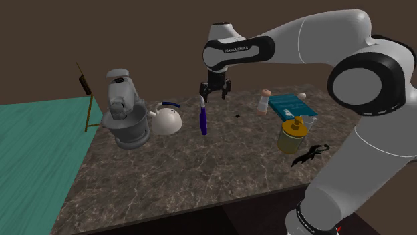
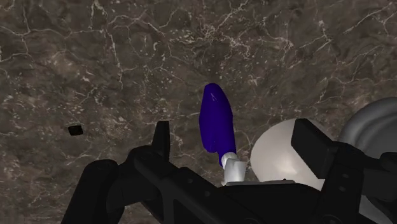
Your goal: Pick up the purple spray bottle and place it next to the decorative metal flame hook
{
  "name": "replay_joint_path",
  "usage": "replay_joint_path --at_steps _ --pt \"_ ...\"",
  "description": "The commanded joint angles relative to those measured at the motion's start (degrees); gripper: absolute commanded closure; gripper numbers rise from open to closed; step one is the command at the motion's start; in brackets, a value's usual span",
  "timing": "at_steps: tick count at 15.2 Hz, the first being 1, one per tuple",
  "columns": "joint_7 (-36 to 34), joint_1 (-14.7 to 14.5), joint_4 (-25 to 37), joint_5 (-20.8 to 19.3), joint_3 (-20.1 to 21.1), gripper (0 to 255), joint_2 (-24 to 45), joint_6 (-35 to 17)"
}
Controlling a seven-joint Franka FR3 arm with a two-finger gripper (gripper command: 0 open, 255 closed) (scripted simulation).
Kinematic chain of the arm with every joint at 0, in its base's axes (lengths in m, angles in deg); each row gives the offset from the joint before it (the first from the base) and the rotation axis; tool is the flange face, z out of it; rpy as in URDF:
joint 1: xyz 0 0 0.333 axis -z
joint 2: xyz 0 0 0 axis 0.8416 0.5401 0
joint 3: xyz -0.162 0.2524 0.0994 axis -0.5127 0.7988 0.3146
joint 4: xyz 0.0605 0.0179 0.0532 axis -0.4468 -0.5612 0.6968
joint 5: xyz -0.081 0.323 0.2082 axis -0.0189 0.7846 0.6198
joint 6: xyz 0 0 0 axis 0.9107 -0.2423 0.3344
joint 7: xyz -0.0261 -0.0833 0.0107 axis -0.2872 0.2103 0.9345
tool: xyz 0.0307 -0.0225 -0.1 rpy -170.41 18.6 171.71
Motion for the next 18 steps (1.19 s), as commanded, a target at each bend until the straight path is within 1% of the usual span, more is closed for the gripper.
replay_joint_path --at_steps 1,7,8,15,18 --pt "-1.49 -0.22 4.67 -1.38 0.17 0 4.82 0.06" --pt "-5.54 -1.94 21.05 -5.28 -0.10 0 19.78 2.23" --pt "-5.57 -1.99 21.26 -5.31 -0.15 0 19.95 2.27" --pt "-5.76 -1.96 17.43 -5.57 -0.30 0 21.33 -2.93" --pt "-5.76 -1.96 17.43 -5.57 -0.30 0 21.33 -2.93"
